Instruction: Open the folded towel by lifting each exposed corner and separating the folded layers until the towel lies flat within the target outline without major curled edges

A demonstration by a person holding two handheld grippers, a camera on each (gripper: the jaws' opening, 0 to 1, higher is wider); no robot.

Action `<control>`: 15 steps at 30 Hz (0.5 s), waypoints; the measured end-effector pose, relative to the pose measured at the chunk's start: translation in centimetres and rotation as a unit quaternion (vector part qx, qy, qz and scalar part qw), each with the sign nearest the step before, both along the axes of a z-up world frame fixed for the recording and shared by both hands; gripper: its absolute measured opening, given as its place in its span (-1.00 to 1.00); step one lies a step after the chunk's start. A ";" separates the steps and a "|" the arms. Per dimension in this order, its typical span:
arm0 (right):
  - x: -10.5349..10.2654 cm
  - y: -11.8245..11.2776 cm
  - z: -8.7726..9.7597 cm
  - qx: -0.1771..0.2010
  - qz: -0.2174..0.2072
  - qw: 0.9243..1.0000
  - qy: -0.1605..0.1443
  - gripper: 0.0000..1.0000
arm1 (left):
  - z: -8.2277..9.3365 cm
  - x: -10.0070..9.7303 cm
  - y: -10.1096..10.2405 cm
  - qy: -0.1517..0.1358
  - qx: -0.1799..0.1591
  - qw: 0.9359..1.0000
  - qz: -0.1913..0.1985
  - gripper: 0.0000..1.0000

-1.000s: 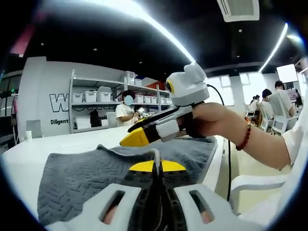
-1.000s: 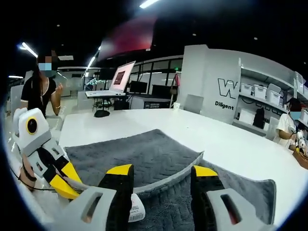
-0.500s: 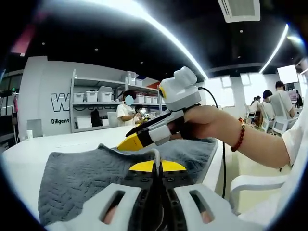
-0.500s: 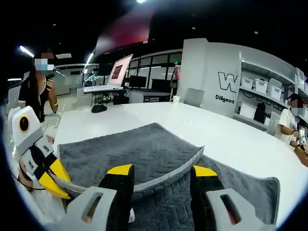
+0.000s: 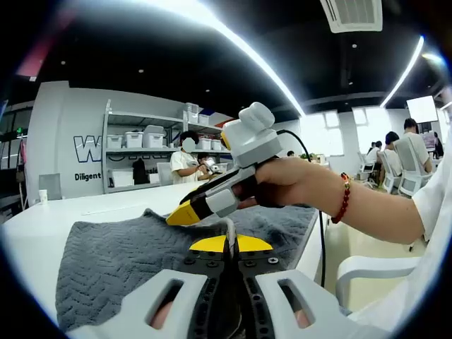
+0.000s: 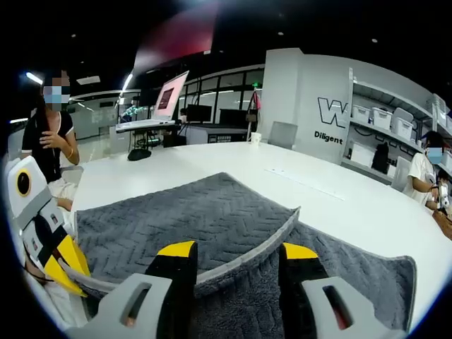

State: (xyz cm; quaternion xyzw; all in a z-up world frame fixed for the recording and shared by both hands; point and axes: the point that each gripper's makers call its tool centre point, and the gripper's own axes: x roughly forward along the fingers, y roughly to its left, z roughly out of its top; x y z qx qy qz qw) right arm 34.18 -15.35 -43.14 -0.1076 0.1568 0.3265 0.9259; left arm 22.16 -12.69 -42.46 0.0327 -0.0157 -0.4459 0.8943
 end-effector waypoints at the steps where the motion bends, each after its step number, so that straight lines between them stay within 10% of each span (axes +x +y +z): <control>1: 0.1 0.0 -0.1 0.003 -0.001 1.000 0.002 -0.14 | 0.0 0.0 0.1 -0.001 0.000 1.000 0.000 -1.00; 15: 1.2 0.2 -1.8 -0.006 -0.012 1.000 0.026 -0.14 | 0.1 0.0 0.3 -0.001 -0.002 1.000 0.000 -1.00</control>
